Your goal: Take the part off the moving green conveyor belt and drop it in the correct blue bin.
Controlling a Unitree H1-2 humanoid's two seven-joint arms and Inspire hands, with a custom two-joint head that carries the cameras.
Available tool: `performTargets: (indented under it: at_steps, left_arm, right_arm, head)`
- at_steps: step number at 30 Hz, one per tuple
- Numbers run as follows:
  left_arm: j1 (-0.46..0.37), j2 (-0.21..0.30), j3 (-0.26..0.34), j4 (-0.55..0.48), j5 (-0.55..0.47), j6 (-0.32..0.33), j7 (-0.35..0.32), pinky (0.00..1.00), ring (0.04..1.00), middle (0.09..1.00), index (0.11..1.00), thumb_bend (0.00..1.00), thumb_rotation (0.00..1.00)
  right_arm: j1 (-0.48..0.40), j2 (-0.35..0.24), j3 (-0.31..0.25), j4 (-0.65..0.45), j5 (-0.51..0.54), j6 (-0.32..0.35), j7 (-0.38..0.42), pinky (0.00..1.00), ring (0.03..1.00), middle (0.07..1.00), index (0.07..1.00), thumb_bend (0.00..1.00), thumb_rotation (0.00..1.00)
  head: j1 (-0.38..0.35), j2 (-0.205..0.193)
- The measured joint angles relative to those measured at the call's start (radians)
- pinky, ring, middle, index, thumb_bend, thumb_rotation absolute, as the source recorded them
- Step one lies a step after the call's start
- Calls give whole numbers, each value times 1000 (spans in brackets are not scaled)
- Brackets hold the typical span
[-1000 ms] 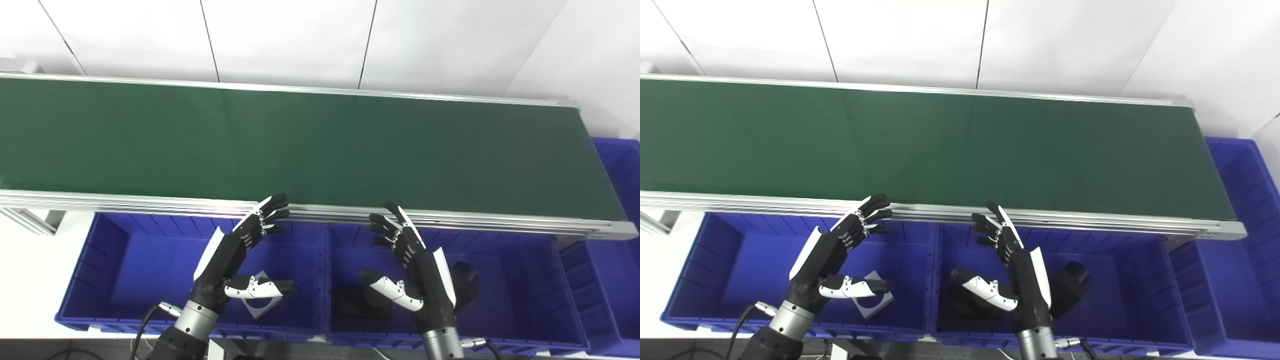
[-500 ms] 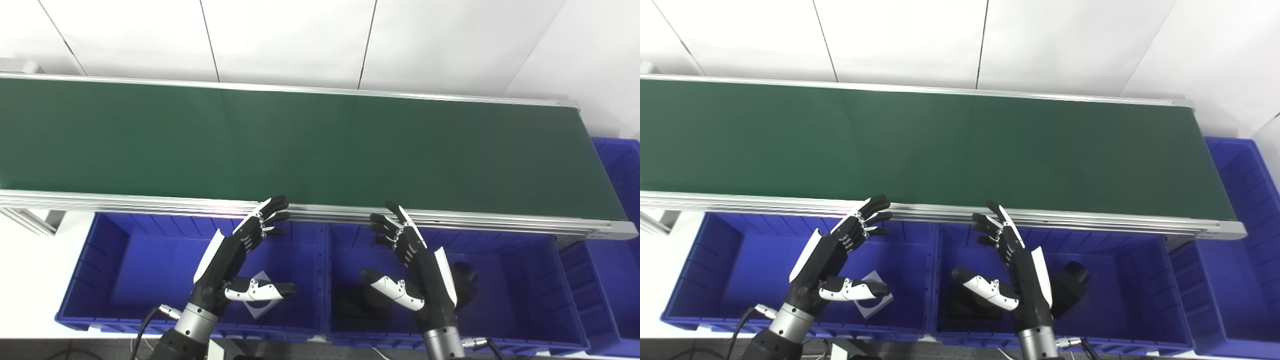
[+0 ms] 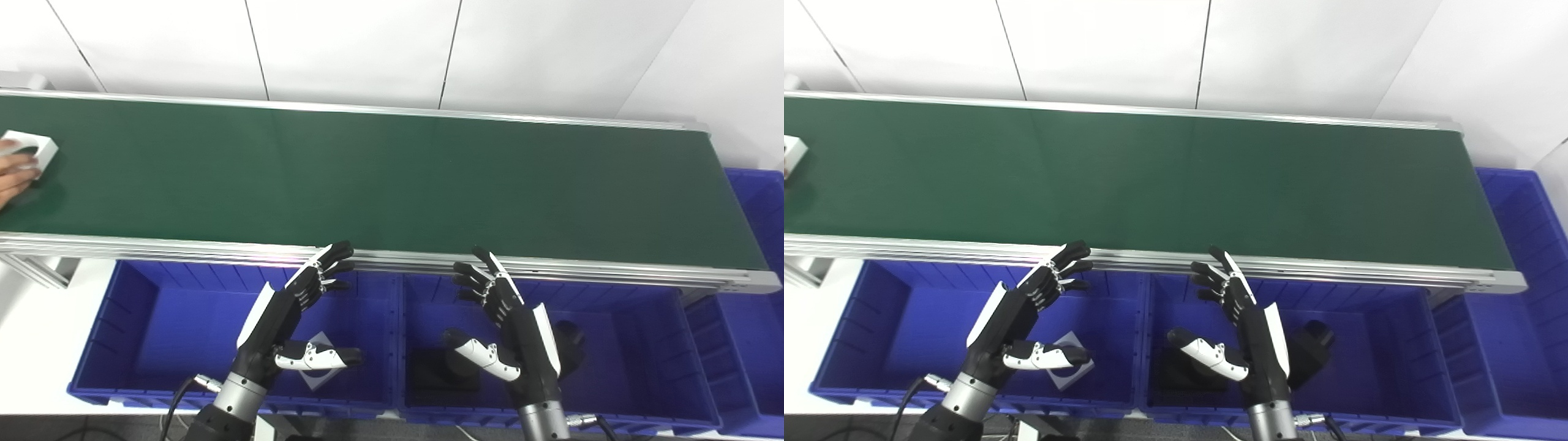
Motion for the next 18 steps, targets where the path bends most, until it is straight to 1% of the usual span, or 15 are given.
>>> performTargets:
  at_steps: [18]
  left_arm:
    - [0, 2, 0, 0, -2, -4, 0, 734, 851, 900, 897, 865, 346]
  right_arm:
    - [-1, 1, 0, 1, 0, 0, 0, 732, 788, 810, 919, 813, 517]
  head:
    - [-2, 0]
